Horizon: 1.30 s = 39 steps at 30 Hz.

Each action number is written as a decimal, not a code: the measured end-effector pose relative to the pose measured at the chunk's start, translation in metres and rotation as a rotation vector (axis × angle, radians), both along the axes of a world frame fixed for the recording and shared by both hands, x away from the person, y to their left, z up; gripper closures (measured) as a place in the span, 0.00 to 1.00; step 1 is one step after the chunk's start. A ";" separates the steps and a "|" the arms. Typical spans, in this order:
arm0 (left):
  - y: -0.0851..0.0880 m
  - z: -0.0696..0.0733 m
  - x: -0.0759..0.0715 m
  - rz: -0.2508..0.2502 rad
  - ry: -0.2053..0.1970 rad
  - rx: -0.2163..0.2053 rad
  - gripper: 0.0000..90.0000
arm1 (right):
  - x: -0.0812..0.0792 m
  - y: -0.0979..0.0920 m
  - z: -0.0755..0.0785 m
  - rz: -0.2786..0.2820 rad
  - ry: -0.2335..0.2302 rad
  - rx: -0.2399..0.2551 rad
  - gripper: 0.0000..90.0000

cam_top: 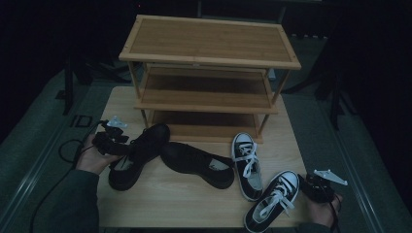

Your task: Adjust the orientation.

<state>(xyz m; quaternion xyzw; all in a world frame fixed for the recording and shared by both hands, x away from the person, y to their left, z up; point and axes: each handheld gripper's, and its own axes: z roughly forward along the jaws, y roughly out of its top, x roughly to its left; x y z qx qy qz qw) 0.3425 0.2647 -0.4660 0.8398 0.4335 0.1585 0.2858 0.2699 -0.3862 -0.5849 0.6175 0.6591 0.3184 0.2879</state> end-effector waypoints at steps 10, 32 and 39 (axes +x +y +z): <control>-0.003 0.020 -0.007 0.032 -0.032 -0.047 0.52 | 0.000 0.000 0.000 -0.001 0.000 0.000 0.67; -0.046 0.041 -0.016 -0.008 -0.067 -0.060 0.52 | 0.001 0.000 0.000 0.000 -0.001 0.000 0.65; -0.057 0.041 -0.017 -0.022 -0.070 -0.066 0.52 | 0.001 0.000 0.000 0.000 -0.001 0.000 0.65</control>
